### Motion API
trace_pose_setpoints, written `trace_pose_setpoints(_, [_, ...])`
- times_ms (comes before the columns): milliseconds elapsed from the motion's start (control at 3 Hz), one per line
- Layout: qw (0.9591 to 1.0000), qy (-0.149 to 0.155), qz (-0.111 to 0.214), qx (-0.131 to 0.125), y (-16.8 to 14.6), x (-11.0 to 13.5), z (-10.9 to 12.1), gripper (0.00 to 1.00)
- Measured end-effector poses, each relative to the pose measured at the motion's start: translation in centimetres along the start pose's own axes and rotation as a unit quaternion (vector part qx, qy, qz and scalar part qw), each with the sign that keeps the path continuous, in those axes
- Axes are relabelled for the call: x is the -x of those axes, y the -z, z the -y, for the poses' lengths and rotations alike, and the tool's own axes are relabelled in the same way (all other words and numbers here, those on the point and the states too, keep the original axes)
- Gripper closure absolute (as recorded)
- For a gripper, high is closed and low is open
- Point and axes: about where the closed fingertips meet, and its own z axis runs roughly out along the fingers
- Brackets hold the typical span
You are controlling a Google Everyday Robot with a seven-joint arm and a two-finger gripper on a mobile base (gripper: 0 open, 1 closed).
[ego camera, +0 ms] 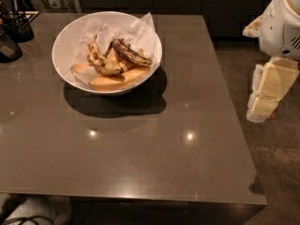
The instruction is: Pick banana from white bowl
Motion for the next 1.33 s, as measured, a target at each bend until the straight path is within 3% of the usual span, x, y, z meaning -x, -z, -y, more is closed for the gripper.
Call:
trace_pose_setpoints(333, [0.9997,-0.008,0.019,-0.01,0.3,1.0,0.2,0.0])
trace_pose_setpoints(667, [0.9973,0.015,0.065,-0.029,1.8,5.9,1.2,0.0])
trace_pose_setpoints(1000, [0.9946,0.049,0.079,-0.046,3.2,11.3,1.9,0.0])
trace_pose_setpoints(1333, [0.9939,0.053,0.082,-0.052,3.7,11.6,1.7,0.0])
